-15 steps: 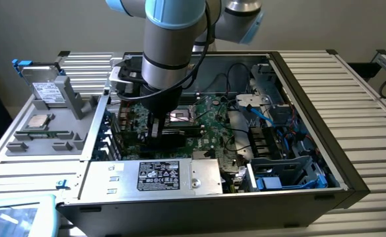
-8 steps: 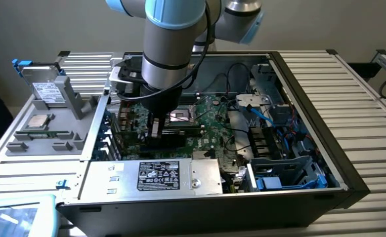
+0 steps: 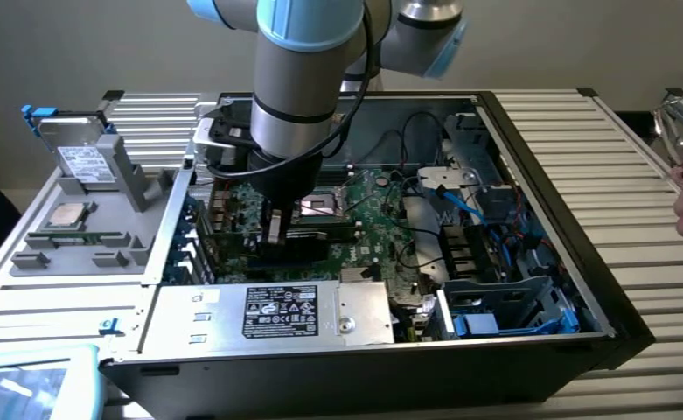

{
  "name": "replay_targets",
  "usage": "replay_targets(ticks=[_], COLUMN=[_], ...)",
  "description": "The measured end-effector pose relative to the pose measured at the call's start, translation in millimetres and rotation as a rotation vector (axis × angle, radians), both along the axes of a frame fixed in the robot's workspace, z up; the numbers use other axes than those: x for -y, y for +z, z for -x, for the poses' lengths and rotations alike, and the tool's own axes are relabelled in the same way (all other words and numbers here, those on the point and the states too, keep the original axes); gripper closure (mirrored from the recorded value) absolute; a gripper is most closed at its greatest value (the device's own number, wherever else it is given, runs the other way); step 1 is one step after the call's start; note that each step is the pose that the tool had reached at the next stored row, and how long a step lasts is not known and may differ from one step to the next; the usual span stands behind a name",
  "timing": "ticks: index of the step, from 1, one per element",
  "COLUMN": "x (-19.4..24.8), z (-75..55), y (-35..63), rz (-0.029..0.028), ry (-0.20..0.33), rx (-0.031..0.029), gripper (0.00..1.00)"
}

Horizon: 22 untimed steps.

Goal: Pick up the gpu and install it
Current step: 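Insert the gpu into the slot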

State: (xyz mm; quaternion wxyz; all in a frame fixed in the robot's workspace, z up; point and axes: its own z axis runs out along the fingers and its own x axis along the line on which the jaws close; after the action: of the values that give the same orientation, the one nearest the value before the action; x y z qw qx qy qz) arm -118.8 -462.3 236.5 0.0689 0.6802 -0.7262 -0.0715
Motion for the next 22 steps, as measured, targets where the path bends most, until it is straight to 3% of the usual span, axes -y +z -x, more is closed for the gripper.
replay_targets(ticks=[22], x=[0.0], z=[-0.1], y=[3.9], rz=[-0.0006], ry=[0.000], rx=[0.0003], gripper=[0.72])
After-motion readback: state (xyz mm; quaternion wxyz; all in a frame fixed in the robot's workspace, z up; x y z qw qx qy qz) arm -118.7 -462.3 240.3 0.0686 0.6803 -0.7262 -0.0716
